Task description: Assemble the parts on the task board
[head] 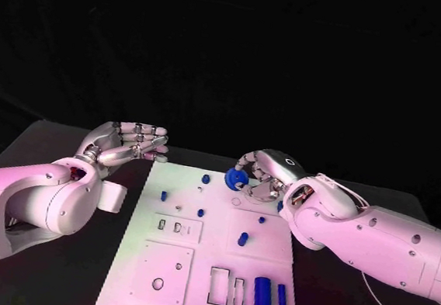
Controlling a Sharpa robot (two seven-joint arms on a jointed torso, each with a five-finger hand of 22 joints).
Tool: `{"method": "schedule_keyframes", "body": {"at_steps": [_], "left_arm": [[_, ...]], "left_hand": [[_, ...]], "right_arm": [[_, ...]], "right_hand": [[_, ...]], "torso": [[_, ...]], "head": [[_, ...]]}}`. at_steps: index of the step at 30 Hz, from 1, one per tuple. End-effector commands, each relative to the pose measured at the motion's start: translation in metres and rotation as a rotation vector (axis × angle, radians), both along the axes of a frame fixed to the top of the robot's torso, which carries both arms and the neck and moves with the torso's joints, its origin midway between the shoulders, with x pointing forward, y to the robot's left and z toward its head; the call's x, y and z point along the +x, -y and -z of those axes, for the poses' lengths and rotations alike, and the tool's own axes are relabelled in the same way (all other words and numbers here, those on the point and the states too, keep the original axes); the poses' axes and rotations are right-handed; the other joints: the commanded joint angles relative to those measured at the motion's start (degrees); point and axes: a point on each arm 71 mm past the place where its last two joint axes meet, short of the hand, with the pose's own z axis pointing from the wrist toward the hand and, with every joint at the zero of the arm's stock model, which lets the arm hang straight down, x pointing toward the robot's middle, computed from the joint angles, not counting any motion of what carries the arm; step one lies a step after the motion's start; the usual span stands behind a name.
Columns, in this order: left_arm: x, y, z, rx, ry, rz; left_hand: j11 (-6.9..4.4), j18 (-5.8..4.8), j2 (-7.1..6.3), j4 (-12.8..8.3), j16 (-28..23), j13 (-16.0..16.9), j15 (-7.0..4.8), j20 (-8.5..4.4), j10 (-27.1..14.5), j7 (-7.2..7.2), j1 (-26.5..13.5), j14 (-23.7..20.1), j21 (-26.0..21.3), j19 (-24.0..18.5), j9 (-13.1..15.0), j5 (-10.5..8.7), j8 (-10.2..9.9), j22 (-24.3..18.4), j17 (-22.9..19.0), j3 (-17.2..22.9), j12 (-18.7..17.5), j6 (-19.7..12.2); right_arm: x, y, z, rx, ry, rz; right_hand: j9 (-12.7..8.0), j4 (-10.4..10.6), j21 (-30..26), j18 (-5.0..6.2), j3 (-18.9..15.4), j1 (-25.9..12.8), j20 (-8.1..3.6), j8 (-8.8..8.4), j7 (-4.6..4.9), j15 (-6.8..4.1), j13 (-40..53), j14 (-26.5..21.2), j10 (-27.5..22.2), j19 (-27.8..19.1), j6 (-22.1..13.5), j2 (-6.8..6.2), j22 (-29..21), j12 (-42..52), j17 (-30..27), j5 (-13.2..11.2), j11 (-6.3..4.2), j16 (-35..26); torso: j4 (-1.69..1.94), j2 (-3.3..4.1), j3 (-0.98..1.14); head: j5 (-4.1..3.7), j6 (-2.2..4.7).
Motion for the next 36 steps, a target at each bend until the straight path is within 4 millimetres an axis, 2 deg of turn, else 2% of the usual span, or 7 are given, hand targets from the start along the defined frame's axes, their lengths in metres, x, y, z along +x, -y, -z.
{"method": "schedule_keyframes", "body": {"at_steps": [1,7,10,13,15,18,36], "left_arm": [[0.0,0.003,-0.002,-0.005,0.008,0.021],[-0.001,0.005,-0.002,-0.007,0.008,0.026],[-0.001,0.005,-0.002,-0.007,0.008,0.027],[-0.001,0.006,-0.002,-0.008,0.008,0.028],[-0.001,0.006,-0.002,-0.008,0.008,0.029],[-0.001,0.007,-0.002,-0.009,0.009,0.031],[-0.002,0.008,-0.003,-0.01,0.01,0.033]], "left_hand": [[0.07,0.35,0.62,-0.41,-0.38,-0.04,0.02,-0.08,-0.41,0.0,-0.16,-0.43,0.34,-0.5,-0.07,-0.18,-0.3,0.06,0.07,-0.08,-0.14,-0.52],[0.07,0.35,0.62,-0.41,-0.38,-0.04,0.02,-0.08,-0.41,0.0,-0.16,-0.43,0.34,-0.5,-0.07,-0.18,-0.3,0.06,0.07,-0.08,-0.14,-0.52],[0.07,0.35,0.62,-0.41,-0.38,-0.04,0.02,-0.08,-0.41,0.0,-0.16,-0.43,0.34,-0.5,-0.07,-0.18,-0.3,0.06,0.07,-0.08,-0.14,-0.52],[0.07,0.35,0.62,-0.41,-0.38,-0.04,0.02,-0.08,-0.41,0.0,-0.16,-0.43,0.34,-0.5,-0.07,-0.18,-0.3,0.06,0.07,-0.08,-0.14,-0.52],[0.07,0.33,0.63,-0.44,-0.39,-0.04,0.03,-0.06,-0.42,-0.01,-0.2,-0.43,0.33,-0.62,-0.07,-0.19,-0.3,0.06,0.09,-0.08,-0.13,-0.52],[0.07,0.33,0.63,-0.44,-0.39,-0.04,0.03,-0.06,-0.42,-0.01,-0.2,-0.43,0.33,-0.62,-0.07,-0.19,-0.3,0.06,0.09,-0.08,-0.13,-0.52],[0.07,0.32,0.64,-0.48,-0.41,-0.04,0.05,-0.05,-0.41,-0.02,-0.23,-0.44,0.33,-0.74,-0.07,-0.19,-0.31,0.06,0.11,-0.06,-0.12,-0.5]], "right_arm": [[-0.003,-0.014,-0.004,-0.022,0.065,-0.034],[-0.003,-0.04,0.002,-0.03,0.06,-0.071],[-0.003,-0.049,0.007,-0.037,0.05,-0.078],[-0.002,-0.054,0.012,-0.045,0.041,-0.08],[-0.001,-0.058,0.014,-0.05,0.035,-0.081],[0.0,-0.062,0.018,-0.058,0.027,-0.082],[0.008,-0.074,0.033,-0.102,-0.011,-0.084]], "right_hand": [[0.75,0.03,0.37,-0.59,0.26,-0.51,-0.36,0.69,-2.45,-0.32,15.08,5.57,5.85,2.14,4.53,-0.03,9.57,0.34,13.08,0.18,-0.41,0.18],[0.75,0.05,0.3,-0.57,0.34,-0.68,-0.39,0.63,-2.45,-0.34,15.08,5.56,5.85,2.09,4.55,-0.1,9.5,0.34,13.01,0.19,-0.42,0.17],[0.74,0.1,0.26,-0.55,0.45,-0.88,-0.42,0.53,-2.44,-0.36,15.08,5.55,5.85,2.05,4.52,-0.13,9.45,0.34,12.99,0.2,-0.42,0.16],[0.72,0.13,0.21,-0.53,0.52,-1.04,-0.44,0.43,-2.42,-0.36,15.08,5.55,5.85,2.01,4.47,-0.18,9.39,0.34,13.0,0.18,-0.41,0.16],[0.72,0.13,0.21,-0.53,0.52,-1.04,-0.44,0.43,-2.42,-0.36,15.08,5.55,5.85,2.01,4.47,-0.18,9.39,0.34,13.0,0.18,-0.41,0.16],[0.7,0.16,0.13,-0.51,0.63,-1.18,-0.45,0.32,-2.4,-0.36,15.08,5.54,5.85,1.94,4.41,-0.18,9.3,0.34,12.92,0.12,-0.4,0.15],[0.59,0.02,-0.16,-0.42,1.04,-1.72,-0.44,-0.31,-2.21,-0.28,15.08,5.5,5.85,1.69,3.95,-0.54,8.99,0.34,12.74,-0.51,-0.26,0.11]], "torso": [[0.13,0.14,-0.04],[0.31,0.09,-0.13],[0.15,0.11,-0.04],[0.17,0.17,-0.1],[0.16,0.15,-0.1],[0.18,0.1,-0.07],[0.14,0.1,0.03]], "head": [[0.39,-0.05],[0.55,-0.09],[0.62,-0.29],[0.62,-0.08],[0.83,0.19],[0.94,-0.09],[0.69,-0.12]]}}
